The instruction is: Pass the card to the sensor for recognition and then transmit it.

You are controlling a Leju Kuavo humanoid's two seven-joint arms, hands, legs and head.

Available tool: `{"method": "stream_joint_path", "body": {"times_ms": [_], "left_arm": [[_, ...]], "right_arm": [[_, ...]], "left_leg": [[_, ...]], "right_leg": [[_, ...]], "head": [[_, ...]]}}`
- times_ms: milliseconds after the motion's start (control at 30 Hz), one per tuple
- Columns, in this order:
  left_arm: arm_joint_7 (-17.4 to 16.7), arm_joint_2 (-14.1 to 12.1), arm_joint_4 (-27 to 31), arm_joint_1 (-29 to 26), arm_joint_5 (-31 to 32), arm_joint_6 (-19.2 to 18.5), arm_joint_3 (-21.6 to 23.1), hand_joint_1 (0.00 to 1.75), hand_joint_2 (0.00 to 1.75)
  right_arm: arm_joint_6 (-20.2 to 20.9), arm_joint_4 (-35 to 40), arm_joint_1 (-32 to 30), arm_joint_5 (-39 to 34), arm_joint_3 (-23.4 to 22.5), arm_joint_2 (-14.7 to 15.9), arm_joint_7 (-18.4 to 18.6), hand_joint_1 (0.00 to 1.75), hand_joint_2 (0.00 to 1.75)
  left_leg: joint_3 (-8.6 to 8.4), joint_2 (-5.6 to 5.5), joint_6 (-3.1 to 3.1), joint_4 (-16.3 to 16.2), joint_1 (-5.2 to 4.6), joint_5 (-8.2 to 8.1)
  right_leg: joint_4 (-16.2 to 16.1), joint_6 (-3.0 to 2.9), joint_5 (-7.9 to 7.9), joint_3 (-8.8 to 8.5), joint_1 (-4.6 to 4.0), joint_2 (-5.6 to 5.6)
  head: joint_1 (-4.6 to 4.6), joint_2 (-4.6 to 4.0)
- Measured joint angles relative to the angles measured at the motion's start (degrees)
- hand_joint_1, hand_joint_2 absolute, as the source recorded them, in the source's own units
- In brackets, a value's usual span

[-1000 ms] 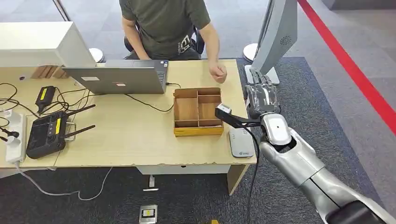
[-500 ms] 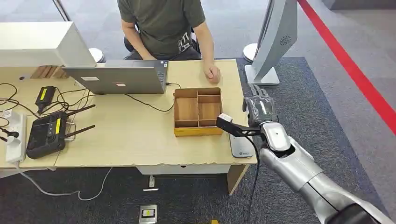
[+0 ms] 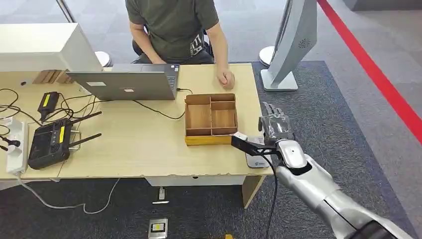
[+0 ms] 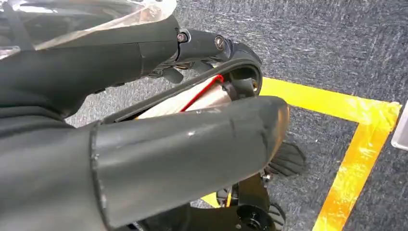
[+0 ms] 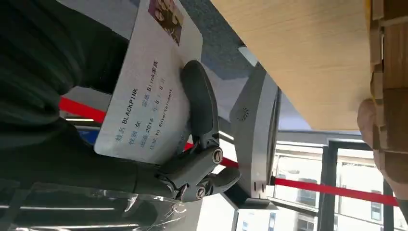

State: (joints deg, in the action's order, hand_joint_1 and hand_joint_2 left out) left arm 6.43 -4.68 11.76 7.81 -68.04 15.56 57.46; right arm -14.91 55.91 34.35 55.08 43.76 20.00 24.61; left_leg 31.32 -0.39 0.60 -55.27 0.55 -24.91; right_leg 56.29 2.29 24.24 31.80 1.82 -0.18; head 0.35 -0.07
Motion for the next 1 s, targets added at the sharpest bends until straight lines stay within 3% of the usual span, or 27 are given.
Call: {"method": "stream_joint_path", "body": {"times_ms": [1000], "left_arm": [[0.33, -0.76, 0.00, -0.84, -0.15, 0.50, 0.00, 0.00, 0.00]], "right_arm": [[-1.77, -6.21, -1.37, -5.68, 1.29, -2.58, -1.92, 1.75, 1.75]], "left_leg": [[-0.01, 0.00, 0.00, 0.00, 0.00, 0.00]], "right_leg": [[-0.01, 0.00, 0.00, 0.01, 0.00, 0.00]], "head": [[0.00, 0.00]]}}
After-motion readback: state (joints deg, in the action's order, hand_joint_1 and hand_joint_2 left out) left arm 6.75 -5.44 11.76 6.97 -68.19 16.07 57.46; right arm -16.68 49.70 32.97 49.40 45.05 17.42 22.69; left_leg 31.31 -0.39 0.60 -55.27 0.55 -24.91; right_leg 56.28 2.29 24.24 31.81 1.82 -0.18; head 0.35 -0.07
